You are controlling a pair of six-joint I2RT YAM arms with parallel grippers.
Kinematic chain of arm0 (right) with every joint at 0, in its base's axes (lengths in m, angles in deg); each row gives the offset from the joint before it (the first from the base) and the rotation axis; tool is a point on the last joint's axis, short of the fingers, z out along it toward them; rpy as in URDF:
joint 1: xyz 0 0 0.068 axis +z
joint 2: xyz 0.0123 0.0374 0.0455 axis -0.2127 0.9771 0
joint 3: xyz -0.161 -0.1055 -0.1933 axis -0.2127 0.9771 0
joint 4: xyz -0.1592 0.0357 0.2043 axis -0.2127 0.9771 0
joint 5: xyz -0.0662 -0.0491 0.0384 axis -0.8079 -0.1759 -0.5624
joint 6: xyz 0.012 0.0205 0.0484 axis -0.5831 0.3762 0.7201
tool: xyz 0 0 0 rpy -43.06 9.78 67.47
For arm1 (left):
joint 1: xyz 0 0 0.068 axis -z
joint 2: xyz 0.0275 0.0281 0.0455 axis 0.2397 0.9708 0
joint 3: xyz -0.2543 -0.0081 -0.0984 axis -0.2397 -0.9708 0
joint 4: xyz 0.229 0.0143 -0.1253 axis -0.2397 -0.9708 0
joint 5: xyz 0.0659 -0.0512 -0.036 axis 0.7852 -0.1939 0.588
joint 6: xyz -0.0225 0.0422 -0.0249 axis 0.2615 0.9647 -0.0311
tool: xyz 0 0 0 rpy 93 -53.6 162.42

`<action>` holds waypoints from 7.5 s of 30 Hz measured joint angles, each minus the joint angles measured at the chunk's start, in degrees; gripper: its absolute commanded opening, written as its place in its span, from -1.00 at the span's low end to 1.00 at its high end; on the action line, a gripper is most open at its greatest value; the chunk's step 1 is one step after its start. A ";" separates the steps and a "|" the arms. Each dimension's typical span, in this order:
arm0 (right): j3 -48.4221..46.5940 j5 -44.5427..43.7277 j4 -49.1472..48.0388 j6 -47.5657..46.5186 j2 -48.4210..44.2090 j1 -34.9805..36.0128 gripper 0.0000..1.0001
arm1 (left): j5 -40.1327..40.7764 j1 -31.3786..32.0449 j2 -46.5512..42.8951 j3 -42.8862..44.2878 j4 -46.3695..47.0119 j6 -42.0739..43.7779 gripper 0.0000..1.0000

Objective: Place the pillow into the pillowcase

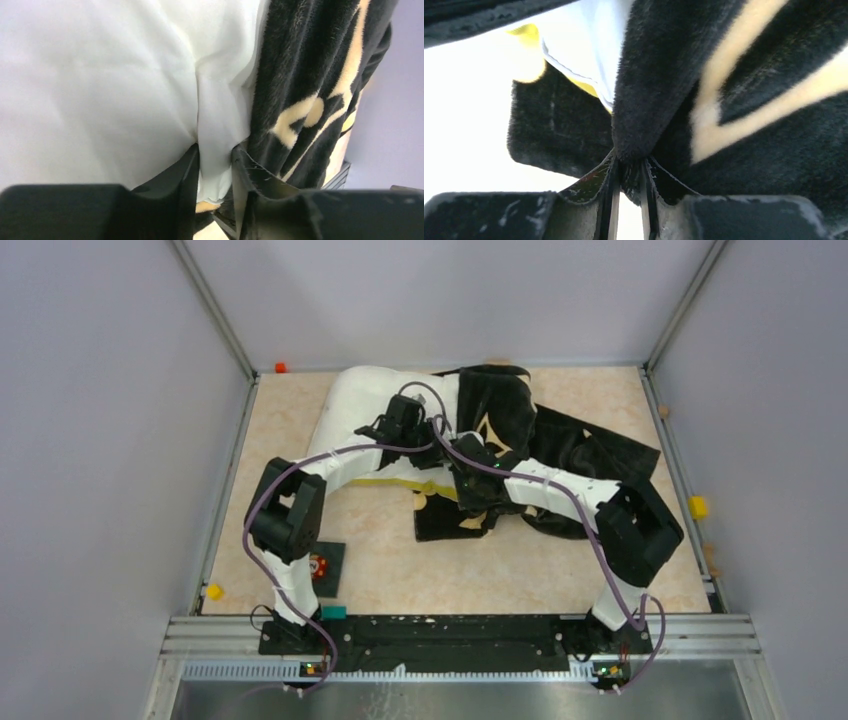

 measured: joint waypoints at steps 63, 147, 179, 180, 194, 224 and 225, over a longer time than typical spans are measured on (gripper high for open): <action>-47.82 4.39 6.56 -11.80 21.31 -5.66 -1.00 | -7.89 -16.74 -22.67 -27.50 -3.43 4.28 0.87; 9.20 54.47 -71.89 35.17 -17.75 -23.47 -1.00 | -24.44 -11.52 -3.30 -30.47 36.17 -25.44 -0.76; -11.39 15.50 -2.58 -3.61 -21.97 -9.92 0.10 | -20.90 -21.97 -6.25 -13.90 24.63 -20.33 -1.00; -11.34 13.60 -0.48 -3.45 -21.90 -9.97 0.10 | -20.76 -21.97 -6.27 -13.38 23.71 -19.67 -1.00; -0.74 6.36 10.03 -0.11 -18.36 -6.34 0.05 | -20.74 -21.14 -6.99 -7.54 13.31 -11.54 -1.00; -41.90 4.13 22.64 -5.33 -4.98 -11.30 -1.00 | -6.86 -14.88 -2.95 57.92 -25.33 4.35 -1.00; -43.54 5.09 23.39 -5.29 -4.13 -11.96 -1.00 | -5.79 -14.12 -2.71 59.21 -25.33 4.46 -1.00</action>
